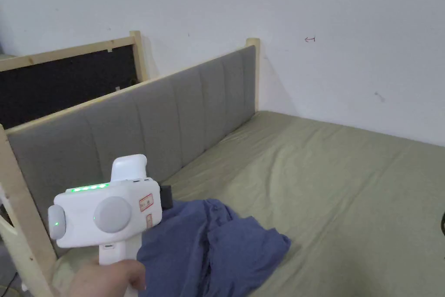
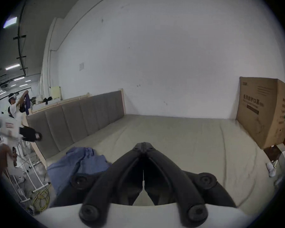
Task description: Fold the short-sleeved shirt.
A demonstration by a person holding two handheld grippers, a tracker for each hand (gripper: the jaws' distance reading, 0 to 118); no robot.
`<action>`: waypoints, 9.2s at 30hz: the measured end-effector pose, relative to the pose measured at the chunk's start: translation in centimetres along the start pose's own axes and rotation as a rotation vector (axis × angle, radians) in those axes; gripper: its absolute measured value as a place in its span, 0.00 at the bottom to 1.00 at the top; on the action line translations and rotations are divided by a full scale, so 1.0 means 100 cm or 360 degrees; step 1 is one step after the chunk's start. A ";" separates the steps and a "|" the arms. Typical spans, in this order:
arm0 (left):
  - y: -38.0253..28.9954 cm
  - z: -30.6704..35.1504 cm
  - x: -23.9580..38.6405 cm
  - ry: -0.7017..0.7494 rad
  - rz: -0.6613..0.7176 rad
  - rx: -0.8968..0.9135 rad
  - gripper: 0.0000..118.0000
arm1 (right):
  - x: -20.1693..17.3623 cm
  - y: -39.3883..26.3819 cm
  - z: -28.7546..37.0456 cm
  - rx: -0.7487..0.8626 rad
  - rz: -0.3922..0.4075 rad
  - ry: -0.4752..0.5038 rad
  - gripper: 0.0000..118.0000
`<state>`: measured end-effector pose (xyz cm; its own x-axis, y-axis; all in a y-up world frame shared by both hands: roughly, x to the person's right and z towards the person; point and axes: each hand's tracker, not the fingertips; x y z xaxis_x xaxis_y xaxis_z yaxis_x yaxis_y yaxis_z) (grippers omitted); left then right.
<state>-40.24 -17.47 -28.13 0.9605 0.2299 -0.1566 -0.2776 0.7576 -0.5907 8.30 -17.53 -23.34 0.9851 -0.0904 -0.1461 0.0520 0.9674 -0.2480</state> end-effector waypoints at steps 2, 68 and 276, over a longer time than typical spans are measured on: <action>-0.001 -0.048 -0.012 -0.0089 0.0081 -0.0264 0.00 | 0.010 -0.006 -0.004 -0.0085 0.0001 -0.0033 0.00; -0.211 -0.103 0.479 -0.1038 -0.0901 -0.1290 0.74 | 0.240 -0.062 0.189 -0.0260 -0.0535 -0.0779 0.00; -0.119 -0.267 0.277 -0.0349 -0.1007 -0.0732 0.42 | 0.270 -0.040 0.054 -0.0114 -0.0116 -0.0532 0.00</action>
<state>-9.85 -36.44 -46.57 0.8948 -0.0074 0.4464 0.3975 0.4684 -0.7890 35.56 -22.58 -21.14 0.9790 -0.0644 0.1932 0.1240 0.9411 -0.3146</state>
